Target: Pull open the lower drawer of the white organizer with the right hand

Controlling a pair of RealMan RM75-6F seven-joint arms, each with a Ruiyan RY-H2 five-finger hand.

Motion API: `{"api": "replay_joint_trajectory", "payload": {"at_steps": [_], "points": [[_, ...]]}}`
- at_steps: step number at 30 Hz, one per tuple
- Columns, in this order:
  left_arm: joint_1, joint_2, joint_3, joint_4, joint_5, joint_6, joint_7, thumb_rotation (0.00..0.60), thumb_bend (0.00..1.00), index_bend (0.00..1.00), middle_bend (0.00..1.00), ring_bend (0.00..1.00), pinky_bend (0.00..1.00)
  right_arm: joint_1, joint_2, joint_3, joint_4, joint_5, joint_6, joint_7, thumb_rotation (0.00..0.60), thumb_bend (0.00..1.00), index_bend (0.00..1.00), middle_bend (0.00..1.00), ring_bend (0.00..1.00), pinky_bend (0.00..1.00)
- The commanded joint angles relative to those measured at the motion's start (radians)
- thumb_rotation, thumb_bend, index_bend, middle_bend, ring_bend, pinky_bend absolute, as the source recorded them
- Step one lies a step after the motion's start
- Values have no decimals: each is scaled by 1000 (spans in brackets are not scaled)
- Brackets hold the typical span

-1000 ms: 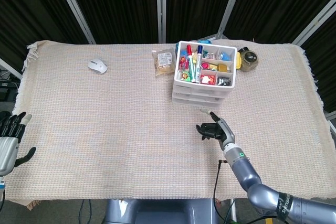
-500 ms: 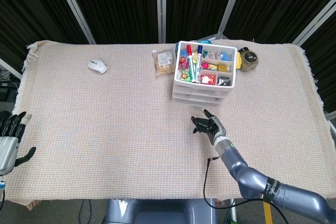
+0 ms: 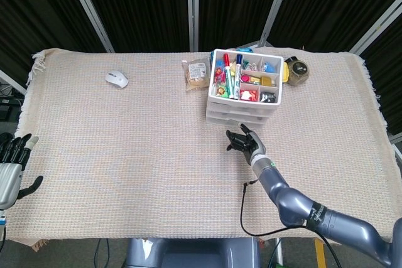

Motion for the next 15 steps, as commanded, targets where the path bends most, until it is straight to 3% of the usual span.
{"api": "replay_joint_trajectory", "payload": {"at_steps": [1,15], "points": [[0,0,0,0,0,0,0,600,321,0,0,0,0,8,-9,7,19,16,-6,1,600,366,252,802,842,636],[0,0,1,2,1,0,-1,600,320,0,0,0,0,49,-51,44,115,64,-17,-6,600,377,283,802,842,627]]}}
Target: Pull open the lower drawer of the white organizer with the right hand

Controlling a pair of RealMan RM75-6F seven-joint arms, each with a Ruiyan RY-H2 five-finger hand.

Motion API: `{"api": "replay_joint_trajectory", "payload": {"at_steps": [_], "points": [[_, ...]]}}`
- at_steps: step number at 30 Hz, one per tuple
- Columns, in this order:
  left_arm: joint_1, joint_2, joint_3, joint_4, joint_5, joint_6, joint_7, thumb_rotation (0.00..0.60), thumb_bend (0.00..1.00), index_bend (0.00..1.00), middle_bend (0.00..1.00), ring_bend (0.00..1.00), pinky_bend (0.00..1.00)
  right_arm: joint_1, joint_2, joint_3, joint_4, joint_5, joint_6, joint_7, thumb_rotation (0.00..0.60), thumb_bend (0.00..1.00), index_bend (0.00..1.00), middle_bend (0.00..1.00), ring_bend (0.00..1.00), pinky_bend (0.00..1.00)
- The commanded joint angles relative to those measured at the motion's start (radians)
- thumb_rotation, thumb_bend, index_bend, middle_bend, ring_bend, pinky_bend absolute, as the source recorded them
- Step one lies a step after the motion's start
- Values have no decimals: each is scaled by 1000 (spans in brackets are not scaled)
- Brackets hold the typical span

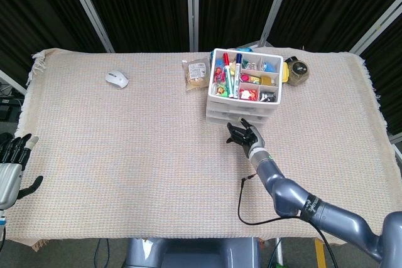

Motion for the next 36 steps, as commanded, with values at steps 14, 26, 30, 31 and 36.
{"api": "replay_joint_trajectory", "payload": {"at_steps": [14,26,30,31,36], "points": [[0,1,1,0,1,0,-5,600,321,0,0,0,0,23,-38,23,57,52,-45,4,600,378,330,802,842,626],[0,2,2,2,2,-1,-9,600,321,0,0,0,0,13,-33,35,39,64,-67,9,600,379,349,802,842,626],[0,1,1,1,1,1,-5,600,321,0,0,0,0,-16,-24,35,-3,45,-66,25,600,380,354,802,842,626],[0,0,1,0,1,1,-3,600,321,0,0,0,0,-22,-21,33,-12,38,-66,26,600,380,356,802,842,626],[0,-1,0,-1,0,2,2,600,320,0,0,0,0,-48,-12,29,-47,18,-66,38,600,379,357,802,842,626]]}}
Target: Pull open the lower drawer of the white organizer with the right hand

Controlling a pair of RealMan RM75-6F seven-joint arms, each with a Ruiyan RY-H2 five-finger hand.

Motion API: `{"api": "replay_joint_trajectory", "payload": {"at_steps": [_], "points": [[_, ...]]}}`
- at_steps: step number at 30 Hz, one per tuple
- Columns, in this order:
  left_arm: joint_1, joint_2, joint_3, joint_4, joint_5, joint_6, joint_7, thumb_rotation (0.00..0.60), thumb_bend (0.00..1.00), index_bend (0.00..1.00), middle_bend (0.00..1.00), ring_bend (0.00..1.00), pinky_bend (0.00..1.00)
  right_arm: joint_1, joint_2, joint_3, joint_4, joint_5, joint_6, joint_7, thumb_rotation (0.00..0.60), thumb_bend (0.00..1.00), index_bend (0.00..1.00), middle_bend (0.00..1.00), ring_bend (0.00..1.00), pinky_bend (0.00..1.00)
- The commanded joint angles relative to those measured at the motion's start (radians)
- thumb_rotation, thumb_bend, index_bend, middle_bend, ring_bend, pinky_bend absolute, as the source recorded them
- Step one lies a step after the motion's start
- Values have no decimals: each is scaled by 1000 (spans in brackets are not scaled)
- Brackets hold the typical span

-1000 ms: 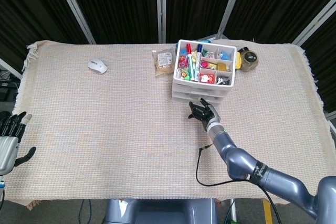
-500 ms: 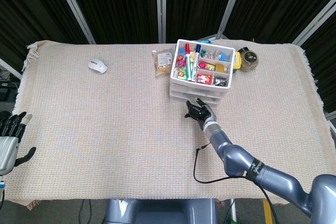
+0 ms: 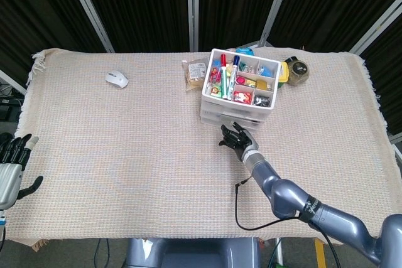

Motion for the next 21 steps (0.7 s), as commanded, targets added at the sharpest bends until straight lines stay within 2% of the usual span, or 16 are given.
{"api": "replay_joint_trajectory", "payload": {"at_steps": [1,21], "points": [[0,0,0,-1,0,0,1,600,321,0,0,0,0,-12,7,-5,-16,-12,-1,5,600,380,357,802,842,626],[1,-1,-1,-4,-4,1,11,600,321,0,0,0,0,-137,87,-40,-195,-146,-8,47,600,380,364,796,842,620]]}}
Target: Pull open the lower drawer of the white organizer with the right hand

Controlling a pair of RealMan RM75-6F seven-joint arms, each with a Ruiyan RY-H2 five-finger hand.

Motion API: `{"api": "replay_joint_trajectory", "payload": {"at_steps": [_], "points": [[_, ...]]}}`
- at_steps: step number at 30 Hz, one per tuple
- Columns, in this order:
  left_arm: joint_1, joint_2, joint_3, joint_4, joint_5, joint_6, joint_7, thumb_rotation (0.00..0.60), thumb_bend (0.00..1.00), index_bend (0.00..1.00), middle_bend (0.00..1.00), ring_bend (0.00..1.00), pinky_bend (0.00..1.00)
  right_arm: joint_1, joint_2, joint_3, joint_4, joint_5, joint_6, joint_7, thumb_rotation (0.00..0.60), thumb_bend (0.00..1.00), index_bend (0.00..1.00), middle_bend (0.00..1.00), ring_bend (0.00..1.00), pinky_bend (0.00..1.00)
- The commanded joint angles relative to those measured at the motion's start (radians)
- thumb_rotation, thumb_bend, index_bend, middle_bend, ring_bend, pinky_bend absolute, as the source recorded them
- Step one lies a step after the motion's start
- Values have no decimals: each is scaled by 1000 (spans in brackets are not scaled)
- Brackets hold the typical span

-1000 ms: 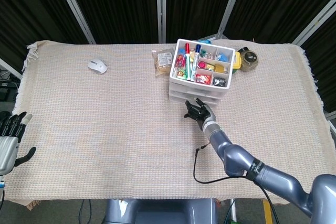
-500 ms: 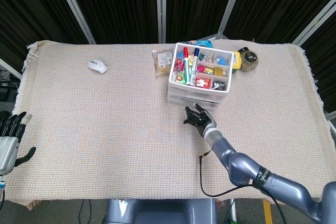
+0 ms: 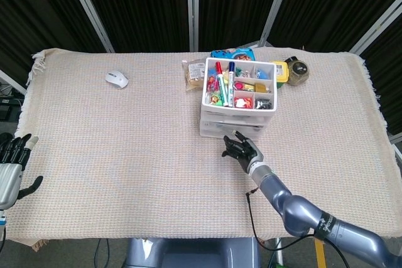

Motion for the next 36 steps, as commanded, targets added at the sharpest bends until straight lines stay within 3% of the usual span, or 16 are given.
{"api": "replay_joint_trajectory", "payload": {"at_steps": [1,19,36], "points": [[0,0,0,0,0,0,1,600,321,0,0,0,0,-13,11,-8,-16,-16,-4,6,600,380,366,795,842,620],[1,-2,-1,-3,-2,3,8,600,321,0,0,0,0,-103,75,-99,-136,-129,11,17,600,380,358,786,842,617],[2,-2,0,-5,-2,2,10,600,321,0,0,0,0,-122,113,-166,-217,-176,62,-7,600,373,29,735,813,584]]}}
